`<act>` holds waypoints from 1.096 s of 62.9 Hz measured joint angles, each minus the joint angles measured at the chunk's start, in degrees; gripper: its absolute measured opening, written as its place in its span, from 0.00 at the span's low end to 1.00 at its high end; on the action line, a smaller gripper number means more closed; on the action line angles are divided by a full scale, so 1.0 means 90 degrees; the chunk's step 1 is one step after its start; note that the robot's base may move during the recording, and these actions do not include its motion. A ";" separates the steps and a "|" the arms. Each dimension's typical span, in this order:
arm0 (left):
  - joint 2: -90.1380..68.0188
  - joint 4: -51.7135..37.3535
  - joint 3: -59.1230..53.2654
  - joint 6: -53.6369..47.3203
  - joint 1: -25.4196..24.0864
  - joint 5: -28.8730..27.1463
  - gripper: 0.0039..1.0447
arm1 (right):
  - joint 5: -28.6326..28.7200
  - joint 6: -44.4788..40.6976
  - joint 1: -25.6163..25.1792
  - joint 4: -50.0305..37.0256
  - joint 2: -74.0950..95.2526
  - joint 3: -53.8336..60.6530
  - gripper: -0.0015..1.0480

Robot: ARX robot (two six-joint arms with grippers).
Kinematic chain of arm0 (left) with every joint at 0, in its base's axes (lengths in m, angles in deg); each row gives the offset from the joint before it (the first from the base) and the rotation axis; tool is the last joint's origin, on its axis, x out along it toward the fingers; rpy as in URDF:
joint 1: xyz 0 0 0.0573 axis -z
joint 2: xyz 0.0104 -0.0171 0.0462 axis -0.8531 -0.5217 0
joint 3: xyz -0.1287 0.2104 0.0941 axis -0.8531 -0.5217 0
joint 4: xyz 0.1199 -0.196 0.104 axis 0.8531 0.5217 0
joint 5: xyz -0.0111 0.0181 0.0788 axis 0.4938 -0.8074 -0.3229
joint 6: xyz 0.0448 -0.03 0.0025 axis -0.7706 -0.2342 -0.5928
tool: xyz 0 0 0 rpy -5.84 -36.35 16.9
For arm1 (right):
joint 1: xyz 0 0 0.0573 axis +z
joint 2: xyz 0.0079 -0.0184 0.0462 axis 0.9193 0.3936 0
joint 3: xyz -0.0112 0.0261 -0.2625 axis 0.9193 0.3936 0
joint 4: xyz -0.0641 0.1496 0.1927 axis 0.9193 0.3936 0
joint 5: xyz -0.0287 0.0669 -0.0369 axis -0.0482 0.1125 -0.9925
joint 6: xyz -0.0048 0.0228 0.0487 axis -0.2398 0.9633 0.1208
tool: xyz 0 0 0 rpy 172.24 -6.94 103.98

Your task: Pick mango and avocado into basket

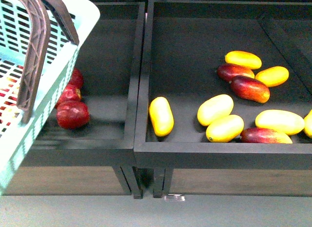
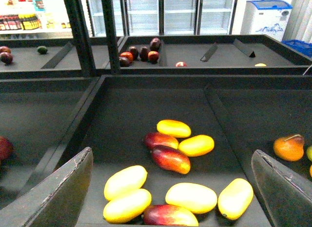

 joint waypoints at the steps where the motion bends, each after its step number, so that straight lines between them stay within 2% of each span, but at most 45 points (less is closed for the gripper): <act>1: -0.0063 -0.0012 0.0049 -0.0194 0.0007 0.0068 0.12 | -0.0002 0.0000 0.0000 0.0000 0.0000 0.0000 0.92; 10: -0.1069 -0.0308 0.0852 -0.1768 0.0124 0.1362 0.12 | -0.0005 0.0000 0.0000 0.0000 -0.0002 0.0000 0.92; 16: -0.1982 -0.0257 0.1732 -0.2739 0.0192 0.3026 0.12 | -0.0005 0.0000 0.0000 0.0000 -0.0002 0.0000 0.92; 24: -0.2703 0.0138 0.2705 -0.3169 0.0342 0.4639 0.12 | -0.0005 0.0000 0.0000 0.0000 -0.0002 0.0000 0.92; 34: -0.3320 0.0653 0.3691 -0.3264 0.0646 0.5863 0.12 | -0.0007 -0.0002 0.0000 0.0000 -0.0002 0.0000 0.92; 45: -0.3752 0.1178 0.4401 -0.3422 0.0903 0.6477 0.12 | -0.0007 -0.0002 0.0000 0.0000 -0.0002 0.0000 0.92; 54: -0.3869 0.1581 0.4636 -0.3643 0.1037 0.6470 0.12 | 0.0109 0.0073 -0.0029 0.0131 0.0078 -0.0036 0.92; 59: -0.3883 0.1608 0.4636 -0.3677 0.1061 0.6443 0.12 | 0.1069 0.0403 -0.0534 0.1503 0.1001 -0.0605 0.92; 61: -0.3886 0.1608 0.4636 -0.3677 0.1069 0.6438 0.12 | 0.1455 0.0362 -0.0833 0.1639 0.1445 -0.0726 0.92; 66: -0.3886 0.1608 0.4636 -0.3696 0.1071 0.6438 0.12 | 0.2074 0.0007 -0.1503 0.1362 0.2297 -0.0845 0.92; 69: -0.3886 0.1608 0.4636 -0.3708 0.1069 0.6411 0.12 | 0.2535 -0.0440 -0.2018 0.0862 0.3065 -0.0957 0.92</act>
